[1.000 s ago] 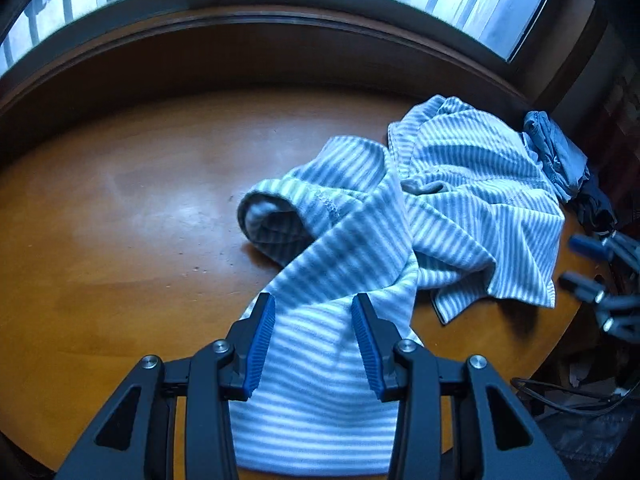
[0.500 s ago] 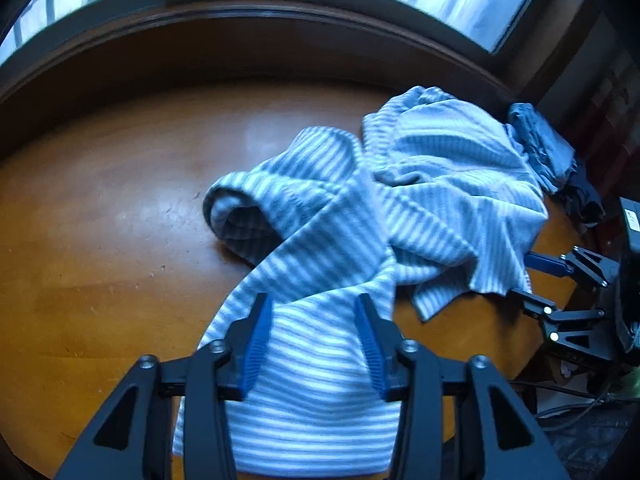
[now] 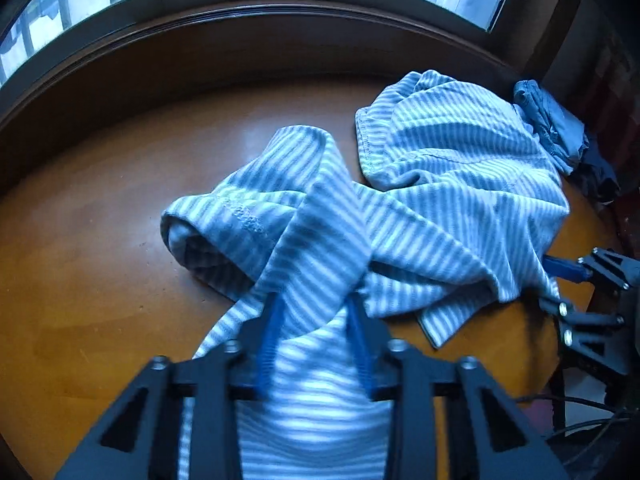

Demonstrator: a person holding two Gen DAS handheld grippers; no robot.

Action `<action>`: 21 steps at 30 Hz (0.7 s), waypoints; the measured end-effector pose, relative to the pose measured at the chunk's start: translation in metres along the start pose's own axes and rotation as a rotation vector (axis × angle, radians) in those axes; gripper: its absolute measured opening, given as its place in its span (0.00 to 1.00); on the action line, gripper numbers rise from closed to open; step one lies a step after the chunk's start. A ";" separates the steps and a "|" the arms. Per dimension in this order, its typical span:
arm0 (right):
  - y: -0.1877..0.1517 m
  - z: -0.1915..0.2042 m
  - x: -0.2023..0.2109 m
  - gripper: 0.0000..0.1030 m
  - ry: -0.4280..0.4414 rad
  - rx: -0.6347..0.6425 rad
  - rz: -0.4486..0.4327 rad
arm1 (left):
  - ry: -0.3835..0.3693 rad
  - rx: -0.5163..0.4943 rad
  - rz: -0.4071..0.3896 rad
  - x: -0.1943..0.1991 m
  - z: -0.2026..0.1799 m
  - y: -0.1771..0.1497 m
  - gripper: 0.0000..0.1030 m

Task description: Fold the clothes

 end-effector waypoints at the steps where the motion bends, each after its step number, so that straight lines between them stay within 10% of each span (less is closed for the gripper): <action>1: -0.001 -0.002 0.002 0.17 -0.006 -0.015 -0.009 | 0.013 0.002 -0.009 0.004 0.001 -0.001 0.17; 9: -0.002 -0.020 0.083 0.07 -0.066 -0.113 -0.211 | 0.151 0.084 -0.154 0.064 0.039 0.007 0.13; 21: 0.103 -0.047 0.120 0.07 -0.150 -0.020 -0.412 | 0.493 0.219 -0.302 0.119 0.144 0.044 0.13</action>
Point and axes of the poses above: each gripper's, at about its wrist camera, not at the fingertips, and x roughly against the way its jaws point, z to its left, y to its top, the point moved 1 cm from there along -x, roughly the way its jaws point, and after that the axes turned 7 degrees about y, right-handed, at the moved point
